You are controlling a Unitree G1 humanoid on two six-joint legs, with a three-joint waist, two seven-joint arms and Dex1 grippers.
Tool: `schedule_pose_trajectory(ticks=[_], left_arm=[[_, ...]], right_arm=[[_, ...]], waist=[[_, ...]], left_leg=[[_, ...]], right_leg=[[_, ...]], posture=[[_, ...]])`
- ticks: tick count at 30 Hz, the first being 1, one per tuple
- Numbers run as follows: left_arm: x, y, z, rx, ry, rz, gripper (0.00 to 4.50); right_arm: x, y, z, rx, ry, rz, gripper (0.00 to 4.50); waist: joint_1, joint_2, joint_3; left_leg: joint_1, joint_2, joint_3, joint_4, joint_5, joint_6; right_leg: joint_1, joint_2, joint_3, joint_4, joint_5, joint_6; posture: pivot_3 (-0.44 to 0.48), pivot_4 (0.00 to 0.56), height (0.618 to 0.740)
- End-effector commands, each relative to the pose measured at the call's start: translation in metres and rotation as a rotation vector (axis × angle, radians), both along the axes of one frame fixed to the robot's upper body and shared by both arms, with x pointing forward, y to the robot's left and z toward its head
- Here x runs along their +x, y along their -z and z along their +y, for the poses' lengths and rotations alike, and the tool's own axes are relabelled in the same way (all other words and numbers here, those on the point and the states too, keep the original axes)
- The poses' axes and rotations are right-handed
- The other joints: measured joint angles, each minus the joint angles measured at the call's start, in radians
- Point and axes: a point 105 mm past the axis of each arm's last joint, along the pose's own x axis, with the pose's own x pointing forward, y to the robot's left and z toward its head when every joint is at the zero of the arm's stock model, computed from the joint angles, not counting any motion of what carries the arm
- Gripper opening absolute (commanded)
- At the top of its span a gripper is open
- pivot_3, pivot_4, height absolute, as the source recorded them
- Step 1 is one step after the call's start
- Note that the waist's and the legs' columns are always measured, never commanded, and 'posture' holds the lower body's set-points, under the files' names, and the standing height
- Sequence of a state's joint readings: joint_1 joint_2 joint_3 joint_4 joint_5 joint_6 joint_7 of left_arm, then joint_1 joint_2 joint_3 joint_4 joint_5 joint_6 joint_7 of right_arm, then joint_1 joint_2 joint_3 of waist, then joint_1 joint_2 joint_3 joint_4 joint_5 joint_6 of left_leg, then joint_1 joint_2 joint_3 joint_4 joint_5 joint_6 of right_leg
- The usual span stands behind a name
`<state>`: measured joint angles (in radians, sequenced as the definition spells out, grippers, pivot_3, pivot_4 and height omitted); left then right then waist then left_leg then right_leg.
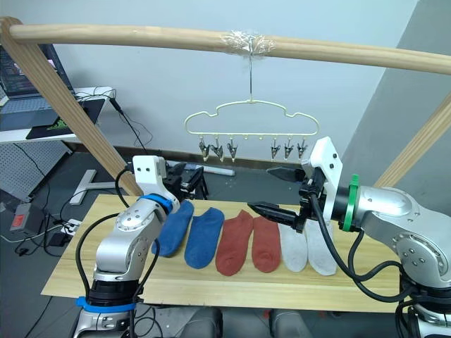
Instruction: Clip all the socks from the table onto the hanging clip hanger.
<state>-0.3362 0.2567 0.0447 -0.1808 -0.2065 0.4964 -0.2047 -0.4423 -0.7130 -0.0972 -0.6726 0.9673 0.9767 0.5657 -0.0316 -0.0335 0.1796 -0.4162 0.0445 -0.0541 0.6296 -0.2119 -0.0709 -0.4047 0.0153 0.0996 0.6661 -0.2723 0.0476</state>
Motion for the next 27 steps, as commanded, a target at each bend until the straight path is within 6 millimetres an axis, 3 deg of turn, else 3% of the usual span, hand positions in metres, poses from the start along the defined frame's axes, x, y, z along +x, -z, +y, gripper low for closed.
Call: schedule_pose_trajectory(ticks=[1, 27], left_arm=[[0.002, -0.017, -0.007, 0.010, -0.002, -0.074, 1.85], [0.036, -0.034, -0.014, -0.008, -0.075, -0.124, 1.85]], right_arm=[[-0.008, -0.007, 0.004, 0.005, -0.026, -0.032, 4.50], [-0.018, -0.006, 0.010, 0.019, -0.009, -0.012, 4.50]], waist=[[0.000, 0.000, 0.000], [-0.002, 0.001, 0.018]], left_leg=[[0.000, 0.000, 0.000, 0.000, 0.000, 0.000], [-0.001, 0.000, 0.000, 0.000, 0.000, 0.000]], right_leg=[[0.000, 0.000, 0.000, 0.000, 0.000, 0.000], [0.000, 0.000, 0.000, -0.001, 0.000, 0.000]], posture=[[-0.014, 0.195, 0.740], [-0.055, 0.214, 0.740]])
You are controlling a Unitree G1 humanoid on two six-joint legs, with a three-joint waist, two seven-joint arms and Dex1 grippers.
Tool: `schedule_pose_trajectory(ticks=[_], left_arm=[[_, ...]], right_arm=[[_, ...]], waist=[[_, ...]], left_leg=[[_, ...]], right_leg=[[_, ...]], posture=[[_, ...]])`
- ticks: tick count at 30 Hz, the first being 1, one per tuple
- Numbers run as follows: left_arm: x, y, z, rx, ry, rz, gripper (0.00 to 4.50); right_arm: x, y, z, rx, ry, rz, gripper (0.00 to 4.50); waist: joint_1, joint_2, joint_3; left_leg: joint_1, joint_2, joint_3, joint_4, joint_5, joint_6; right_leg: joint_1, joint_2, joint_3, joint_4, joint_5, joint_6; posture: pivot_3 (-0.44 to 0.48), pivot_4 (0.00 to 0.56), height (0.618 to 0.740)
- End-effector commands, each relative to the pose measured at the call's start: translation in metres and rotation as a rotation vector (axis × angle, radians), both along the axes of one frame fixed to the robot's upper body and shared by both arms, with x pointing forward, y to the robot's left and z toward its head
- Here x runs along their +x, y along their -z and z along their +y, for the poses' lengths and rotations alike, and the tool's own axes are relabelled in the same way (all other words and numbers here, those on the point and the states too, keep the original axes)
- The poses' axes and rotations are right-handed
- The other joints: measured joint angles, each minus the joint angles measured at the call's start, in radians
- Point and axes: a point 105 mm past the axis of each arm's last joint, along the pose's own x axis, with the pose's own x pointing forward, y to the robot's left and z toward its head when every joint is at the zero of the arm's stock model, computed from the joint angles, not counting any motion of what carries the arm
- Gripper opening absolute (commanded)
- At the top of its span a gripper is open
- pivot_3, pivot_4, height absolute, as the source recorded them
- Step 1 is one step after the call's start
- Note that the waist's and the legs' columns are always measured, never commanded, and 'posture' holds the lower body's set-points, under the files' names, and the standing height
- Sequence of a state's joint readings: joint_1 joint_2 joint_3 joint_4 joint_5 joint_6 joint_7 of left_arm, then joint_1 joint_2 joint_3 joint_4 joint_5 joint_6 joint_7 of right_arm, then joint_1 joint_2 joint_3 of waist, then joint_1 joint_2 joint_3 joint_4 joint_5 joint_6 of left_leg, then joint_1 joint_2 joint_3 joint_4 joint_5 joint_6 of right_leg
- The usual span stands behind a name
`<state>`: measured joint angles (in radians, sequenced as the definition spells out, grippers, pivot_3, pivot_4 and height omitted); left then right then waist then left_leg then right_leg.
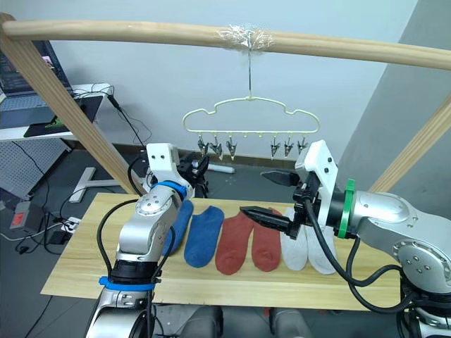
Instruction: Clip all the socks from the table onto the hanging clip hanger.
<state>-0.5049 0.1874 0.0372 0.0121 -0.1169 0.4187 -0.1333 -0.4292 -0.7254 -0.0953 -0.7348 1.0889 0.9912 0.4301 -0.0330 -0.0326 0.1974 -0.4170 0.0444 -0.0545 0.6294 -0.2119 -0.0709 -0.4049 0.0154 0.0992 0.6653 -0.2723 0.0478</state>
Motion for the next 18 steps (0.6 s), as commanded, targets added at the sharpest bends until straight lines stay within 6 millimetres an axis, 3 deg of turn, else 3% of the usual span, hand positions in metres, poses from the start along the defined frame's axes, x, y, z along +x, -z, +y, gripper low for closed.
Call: schedule_pose_trajectory(ticks=[1, 18], left_arm=[[0.006, -0.020, -0.003, -0.014, -0.005, -0.074, 1.85], [0.022, -0.038, -0.011, -0.046, 0.000, -0.131, 1.85]], right_arm=[[-0.008, -0.004, 0.002, 0.002, -0.019, -0.022, 4.50], [-0.011, -0.001, 0.003, 0.005, -0.005, -0.002, 4.50]], waist=[[0.000, 0.000, 0.001], [-0.008, 0.000, 0.006]], left_leg=[[0.000, 0.000, 0.000, 0.000, 0.000, 0.000], [-0.001, 0.000, 0.000, 0.000, 0.000, 0.000]], right_leg=[[0.000, 0.000, 0.000, 0.000, 0.000, 0.000], [0.000, 0.000, 0.000, -0.001, 0.000, 0.000]], posture=[[-0.055, 0.214, 0.740], [-0.072, 0.216, 0.740]])
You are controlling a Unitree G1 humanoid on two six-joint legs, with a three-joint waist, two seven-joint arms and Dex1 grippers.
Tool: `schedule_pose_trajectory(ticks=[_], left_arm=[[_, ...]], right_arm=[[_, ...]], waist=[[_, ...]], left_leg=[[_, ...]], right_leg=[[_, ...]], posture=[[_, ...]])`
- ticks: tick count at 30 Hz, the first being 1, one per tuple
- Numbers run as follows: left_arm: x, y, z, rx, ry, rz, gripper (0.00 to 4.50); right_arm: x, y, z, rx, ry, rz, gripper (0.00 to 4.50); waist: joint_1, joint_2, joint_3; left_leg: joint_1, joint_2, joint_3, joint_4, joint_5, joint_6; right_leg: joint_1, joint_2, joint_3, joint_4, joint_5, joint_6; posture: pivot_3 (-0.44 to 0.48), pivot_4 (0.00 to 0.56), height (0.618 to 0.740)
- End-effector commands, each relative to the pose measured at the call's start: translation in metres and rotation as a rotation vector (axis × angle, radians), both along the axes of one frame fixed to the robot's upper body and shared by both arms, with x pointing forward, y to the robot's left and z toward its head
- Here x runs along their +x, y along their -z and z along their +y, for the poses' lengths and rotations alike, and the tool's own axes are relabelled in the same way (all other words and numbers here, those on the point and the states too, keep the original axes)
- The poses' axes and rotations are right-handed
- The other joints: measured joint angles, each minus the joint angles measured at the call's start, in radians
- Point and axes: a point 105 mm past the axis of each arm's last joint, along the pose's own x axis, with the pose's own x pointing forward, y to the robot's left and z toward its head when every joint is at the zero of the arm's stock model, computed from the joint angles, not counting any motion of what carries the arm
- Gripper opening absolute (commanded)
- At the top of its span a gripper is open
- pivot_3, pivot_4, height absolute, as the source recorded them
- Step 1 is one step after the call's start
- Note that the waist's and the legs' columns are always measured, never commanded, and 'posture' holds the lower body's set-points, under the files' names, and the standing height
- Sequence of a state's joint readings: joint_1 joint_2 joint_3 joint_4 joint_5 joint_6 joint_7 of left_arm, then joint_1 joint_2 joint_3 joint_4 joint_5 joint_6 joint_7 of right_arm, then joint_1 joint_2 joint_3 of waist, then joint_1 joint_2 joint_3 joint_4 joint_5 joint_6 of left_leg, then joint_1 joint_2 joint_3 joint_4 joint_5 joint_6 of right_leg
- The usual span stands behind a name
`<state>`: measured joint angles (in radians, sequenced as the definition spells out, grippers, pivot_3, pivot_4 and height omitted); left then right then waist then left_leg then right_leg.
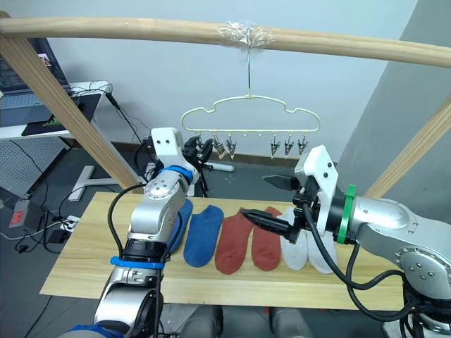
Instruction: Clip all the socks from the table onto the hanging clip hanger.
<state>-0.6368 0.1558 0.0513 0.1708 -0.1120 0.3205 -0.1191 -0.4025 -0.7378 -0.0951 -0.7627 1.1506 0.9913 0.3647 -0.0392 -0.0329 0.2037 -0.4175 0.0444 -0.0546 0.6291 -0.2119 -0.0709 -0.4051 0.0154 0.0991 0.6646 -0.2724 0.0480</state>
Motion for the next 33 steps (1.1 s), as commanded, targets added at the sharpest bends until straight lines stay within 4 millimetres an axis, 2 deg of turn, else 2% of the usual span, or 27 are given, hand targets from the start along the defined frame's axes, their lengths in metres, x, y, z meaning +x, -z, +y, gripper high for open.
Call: schedule_pose_trajectory(ticks=[1, 10, 13, 17, 18, 25, 28, 33], left_arm=[[0.001, -0.018, 0.000, -0.013, -0.006, -0.064, 1.85], [0.002, -0.017, -0.001, -0.033, -0.008, -0.055, 1.85], [0.003, -0.018, 0.000, -0.048, -0.015, -0.058, 1.27], [0.004, -0.020, 0.000, -0.050, -0.016, -0.063, 0.26], [0.004, -0.021, 0.000, -0.050, -0.016, -0.063, 0.13], [0.003, -0.027, 0.000, -0.048, 0.000, -0.076, 0.11], [0.002, -0.029, 0.001, -0.069, 0.015, -0.070, 0.11], [-0.006, -0.035, -0.001, -0.163, 0.102, -0.042, 0.11]], right_arm=[[-0.006, -0.004, 0.002, -0.001, -0.016, -0.025, 4.50], [-0.006, -0.003, 0.003, -0.003, -0.015, -0.021, 4.50], [-0.006, -0.003, 0.003, -0.002, -0.013, -0.020, 4.50], [-0.006, -0.002, 0.004, 0.000, -0.014, -0.020, 4.50], [-0.005, -0.002, 0.004, 0.001, -0.014, -0.020, 4.50], [-0.005, -0.001, 0.005, 0.004, -0.015, -0.013, 4.50], [-0.001, 0.006, 0.001, -0.026, 0.020, 0.009, 4.50], [0.034, 0.040, -0.015, -0.182, 0.209, 0.090, 4.50]], waist=[[-0.002, 0.000, 0.000], [-0.009, 0.000, 0.001], [-0.010, 0.000, 0.001], [-0.012, 0.000, 0.001], [-0.012, 0.000, 0.001], [-0.015, 0.000, 0.001], [-0.015, 0.000, 0.001], [-0.017, -0.001, 0.002]], left_leg=[[0.000, 0.000, 0.000, 0.000, 0.000, 0.000], [0.000, 0.000, 0.000, 0.000, 0.000, 0.000], [0.000, 0.000, 0.000, 0.000, 0.000, 0.000], [0.000, 0.000, 0.000, 0.000, 0.000, 0.000], [0.000, 0.000, 0.000, 0.000, 0.000, 0.000], [0.000, 0.000, 0.000, 0.000, 0.000, 0.000], [0.000, 0.000, 0.000, 0.000, 0.000, 0.000], [0.000, 0.000, 0.000, 0.000, 0.000, 0.000]], right_leg=[[0.000, 0.000, 0.000, 0.000, 0.000, 0.000], [0.000, 0.000, 0.000, 0.000, 0.000, 0.000], [0.000, 0.000, 0.000, 0.000, 0.000, 0.000], [0.000, 0.000, 0.000, 0.000, 0.000, 0.000], [0.000, 0.000, 0.000, 0.000, 0.000, 0.000], [0.000, 0.000, 0.000, 0.000, 0.000, 0.000], [0.000, 0.000, 0.000, 0.000, 0.000, 0.000], [0.000, 0.000, 0.000, 0.000, 0.000, 0.000]], posture=[[-0.072, 0.217, 0.740], [-0.073, 0.212, 0.740], [-0.073, 0.210, 0.740], [-0.071, 0.207, 0.740], [-0.071, 0.208, 0.740], [-0.068, 0.206, 0.740], [-0.066, 0.206, 0.740], [-0.062, 0.214, 0.740]])
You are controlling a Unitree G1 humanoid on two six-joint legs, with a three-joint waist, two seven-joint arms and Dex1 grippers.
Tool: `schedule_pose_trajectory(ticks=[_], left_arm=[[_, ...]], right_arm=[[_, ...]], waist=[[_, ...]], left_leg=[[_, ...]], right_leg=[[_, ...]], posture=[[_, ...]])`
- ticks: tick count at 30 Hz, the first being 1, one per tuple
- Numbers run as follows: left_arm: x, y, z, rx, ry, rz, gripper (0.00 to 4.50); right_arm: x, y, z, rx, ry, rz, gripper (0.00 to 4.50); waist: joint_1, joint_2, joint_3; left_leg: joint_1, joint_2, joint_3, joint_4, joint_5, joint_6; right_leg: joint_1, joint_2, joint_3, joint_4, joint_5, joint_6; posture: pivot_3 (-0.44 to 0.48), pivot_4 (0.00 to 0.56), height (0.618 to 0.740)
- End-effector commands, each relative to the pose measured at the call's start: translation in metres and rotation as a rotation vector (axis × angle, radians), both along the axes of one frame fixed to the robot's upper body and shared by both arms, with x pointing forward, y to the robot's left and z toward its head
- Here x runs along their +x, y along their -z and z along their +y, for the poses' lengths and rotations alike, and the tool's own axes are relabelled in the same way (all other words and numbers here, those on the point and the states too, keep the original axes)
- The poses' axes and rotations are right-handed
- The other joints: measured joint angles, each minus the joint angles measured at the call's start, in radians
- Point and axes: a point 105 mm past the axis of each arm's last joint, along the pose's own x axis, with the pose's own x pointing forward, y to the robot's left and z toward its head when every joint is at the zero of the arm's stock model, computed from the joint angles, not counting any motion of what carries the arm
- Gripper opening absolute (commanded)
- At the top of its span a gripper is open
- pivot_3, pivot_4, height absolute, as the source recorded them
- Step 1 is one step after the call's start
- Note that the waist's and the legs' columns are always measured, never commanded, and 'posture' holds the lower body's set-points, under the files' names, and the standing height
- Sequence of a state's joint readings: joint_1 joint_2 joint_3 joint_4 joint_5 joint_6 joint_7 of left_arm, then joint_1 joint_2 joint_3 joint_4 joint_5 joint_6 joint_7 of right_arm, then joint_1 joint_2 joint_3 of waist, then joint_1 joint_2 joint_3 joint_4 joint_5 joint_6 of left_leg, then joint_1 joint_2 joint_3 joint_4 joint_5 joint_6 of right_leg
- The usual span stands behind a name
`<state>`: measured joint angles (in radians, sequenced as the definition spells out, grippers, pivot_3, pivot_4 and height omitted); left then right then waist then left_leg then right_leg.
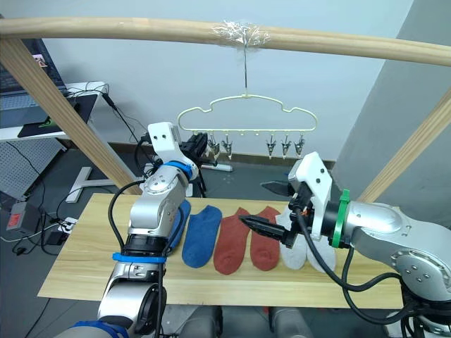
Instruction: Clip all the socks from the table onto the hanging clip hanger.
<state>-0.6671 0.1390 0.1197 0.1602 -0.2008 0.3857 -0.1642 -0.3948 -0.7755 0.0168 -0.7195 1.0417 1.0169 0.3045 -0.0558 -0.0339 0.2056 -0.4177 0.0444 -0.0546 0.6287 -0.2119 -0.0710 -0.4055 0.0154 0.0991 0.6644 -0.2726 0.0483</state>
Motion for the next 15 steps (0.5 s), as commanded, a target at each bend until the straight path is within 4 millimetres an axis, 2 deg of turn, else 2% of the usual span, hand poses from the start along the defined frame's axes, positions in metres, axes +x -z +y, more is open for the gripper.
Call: schedule_pose_trajectory(ticks=[1, 8, 15], left_arm=[[-0.009, -0.029, -0.002, -0.056, 0.056, -0.066, 0.11], [-0.021, -0.047, -0.002, -0.180, 0.149, -0.025, 0.11], [-0.029, -0.044, 0.002, -0.191, 0.180, 0.044, 0.11]], right_arm=[[0.022, 0.016, -0.011, -0.066, 0.119, 0.062, 4.50], [0.054, 0.039, -0.025, -0.126, 0.311, 0.128, 4.50], [0.074, 0.065, -0.044, -0.228, 0.511, 0.169, 4.50]], waist=[[-0.001, 0.000, 0.001], [0.003, 0.000, 0.010], [0.006, 0.000, 0.038]], left_leg=[[0.000, 0.000, 0.000, 0.000, 0.000, 0.000], [-0.002, 0.000, -0.001, 0.000, 0.000, 0.000], [-0.003, 0.000, -0.001, 0.000, 0.000, 0.000]], right_leg=[[0.000, 0.000, 0.000, 0.000, 0.000, 0.000], [-0.001, 0.000, -0.001, 0.000, 0.000, 0.001], [-0.002, 0.000, -0.001, 0.000, 0.000, 0.001]], posture=[[-0.062, 0.214, 0.740], [-0.048, 0.232, 0.740], [-0.038, 0.284, 0.740]])
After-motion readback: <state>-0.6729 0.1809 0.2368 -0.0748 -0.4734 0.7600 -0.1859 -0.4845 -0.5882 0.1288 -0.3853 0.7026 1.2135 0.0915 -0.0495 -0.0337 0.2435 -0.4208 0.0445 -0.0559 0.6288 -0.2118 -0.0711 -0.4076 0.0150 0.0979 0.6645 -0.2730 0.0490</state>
